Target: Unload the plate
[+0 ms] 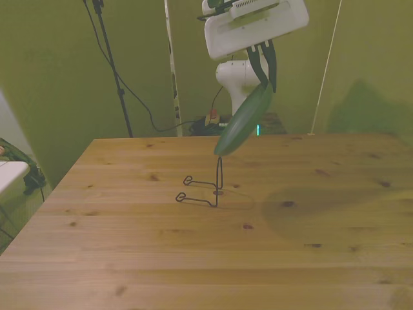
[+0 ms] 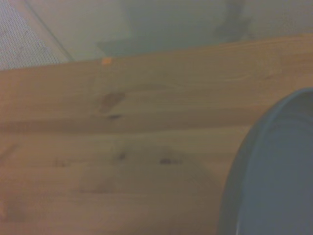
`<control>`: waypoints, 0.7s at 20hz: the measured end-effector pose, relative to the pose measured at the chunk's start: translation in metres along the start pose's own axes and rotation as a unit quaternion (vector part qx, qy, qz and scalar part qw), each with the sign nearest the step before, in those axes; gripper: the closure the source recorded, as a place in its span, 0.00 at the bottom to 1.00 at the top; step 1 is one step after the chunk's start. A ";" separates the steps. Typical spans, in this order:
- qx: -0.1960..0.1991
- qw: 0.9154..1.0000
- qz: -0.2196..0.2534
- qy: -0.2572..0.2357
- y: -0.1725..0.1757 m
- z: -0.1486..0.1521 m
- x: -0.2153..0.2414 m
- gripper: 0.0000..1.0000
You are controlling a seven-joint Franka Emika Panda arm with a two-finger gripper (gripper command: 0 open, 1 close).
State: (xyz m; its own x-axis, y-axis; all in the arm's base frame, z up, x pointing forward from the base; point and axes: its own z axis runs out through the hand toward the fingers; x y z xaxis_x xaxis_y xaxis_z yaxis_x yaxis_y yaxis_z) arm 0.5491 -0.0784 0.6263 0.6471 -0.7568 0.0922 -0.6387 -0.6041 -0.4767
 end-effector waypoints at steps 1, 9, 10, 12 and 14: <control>0.002 1.000 0.006 0.004 -0.010 0.008 0.009 1.00; -0.005 0.998 0.059 0.014 -0.050 0.113 0.073 1.00; -0.010 0.998 0.063 0.014 -0.053 0.131 0.079 1.00; -0.025 0.998 0.065 0.011 -0.062 0.170 0.085 1.00; -0.046 0.997 0.065 0.013 -0.072 0.207 0.087 1.00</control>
State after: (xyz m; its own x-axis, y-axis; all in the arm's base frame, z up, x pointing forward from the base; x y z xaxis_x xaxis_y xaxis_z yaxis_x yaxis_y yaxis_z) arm 0.7376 -0.0495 0.4881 0.5464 -0.8356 0.0574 -0.7524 -0.5198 -0.4047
